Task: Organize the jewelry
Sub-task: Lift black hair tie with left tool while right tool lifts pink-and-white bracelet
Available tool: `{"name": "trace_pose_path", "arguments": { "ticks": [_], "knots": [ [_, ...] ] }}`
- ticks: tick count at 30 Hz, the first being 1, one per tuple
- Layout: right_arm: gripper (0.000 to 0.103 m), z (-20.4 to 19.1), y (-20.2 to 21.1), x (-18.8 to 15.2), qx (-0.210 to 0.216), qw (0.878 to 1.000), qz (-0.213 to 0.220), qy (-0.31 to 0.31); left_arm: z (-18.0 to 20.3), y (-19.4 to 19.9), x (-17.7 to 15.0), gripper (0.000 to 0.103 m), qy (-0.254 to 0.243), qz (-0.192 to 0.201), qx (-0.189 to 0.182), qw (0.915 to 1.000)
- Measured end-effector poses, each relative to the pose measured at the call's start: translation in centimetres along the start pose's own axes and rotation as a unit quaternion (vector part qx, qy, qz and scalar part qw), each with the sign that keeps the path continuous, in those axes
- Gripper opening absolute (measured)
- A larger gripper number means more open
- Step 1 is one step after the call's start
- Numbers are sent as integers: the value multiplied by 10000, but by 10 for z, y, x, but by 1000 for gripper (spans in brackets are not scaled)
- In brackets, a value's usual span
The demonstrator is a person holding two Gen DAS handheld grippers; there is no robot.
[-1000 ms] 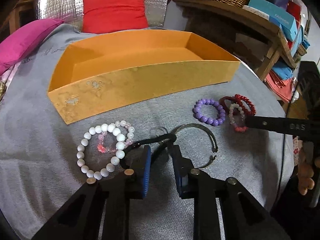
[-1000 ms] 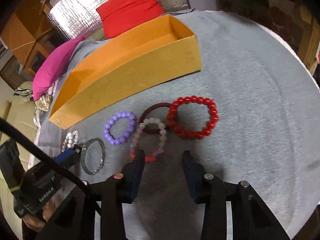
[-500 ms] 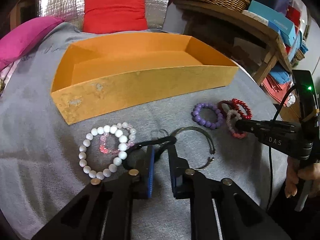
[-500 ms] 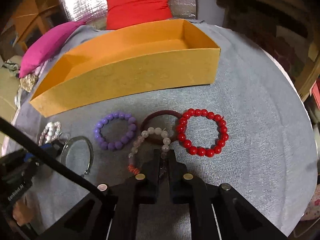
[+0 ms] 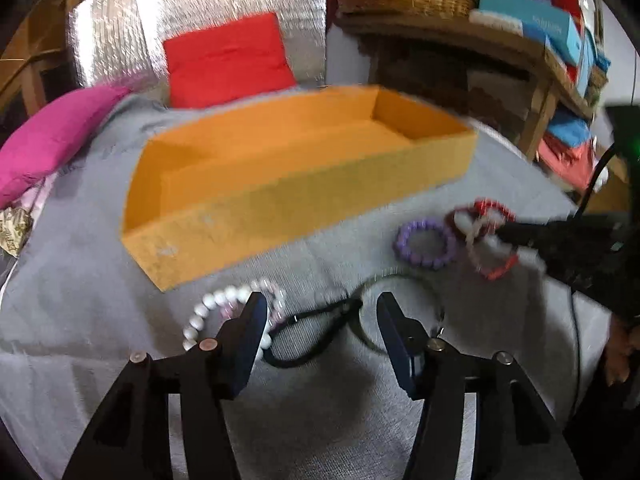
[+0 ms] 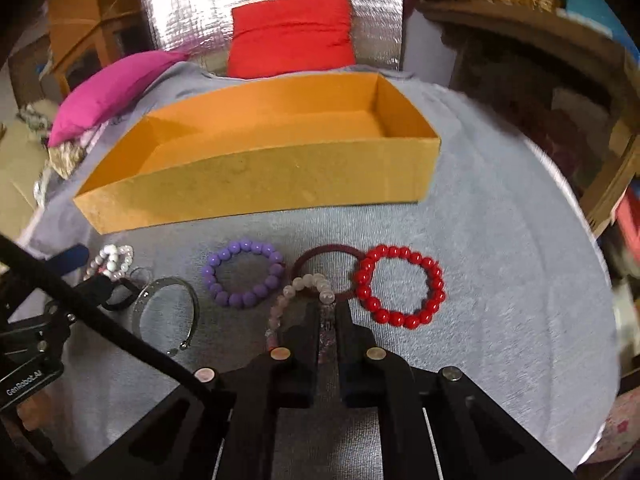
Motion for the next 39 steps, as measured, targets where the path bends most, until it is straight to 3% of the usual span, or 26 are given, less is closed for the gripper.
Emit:
{"name": "trace_pose_path", "arguments": {
  "ticks": [1,3,8,33,39],
  "knots": [
    [8,-2,3,0,-61,9999,59,72,-1,-6,-2,48,-11,-121,18,9999],
    [8,-4,8,-1,-168,9996,157,184,-2,-16,-6,21,19,-326,-33,9995],
    [8,-4,10,1,-235,9992,216,225,-2,-20,-7,12,41,-363,-92,9993],
    [8,-11,18,6,-346,9977,450,370,-16,-9,-3,7,265,-124,-89,9995],
    [8,-10,17,7,-279,9982,423,310,-18,-9,-5,7,215,-237,-215,9993]
  ]
}}
Point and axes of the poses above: each gripper's, at about its wrist camera, not at the fingertips, and y roughly against the way its jaws point, z to its right, x to its top, the point moved 3 cm from there along -y, roughly the way its jaws point, and after that the axes turned 2 degrees about -x, right-handed, at the moved point
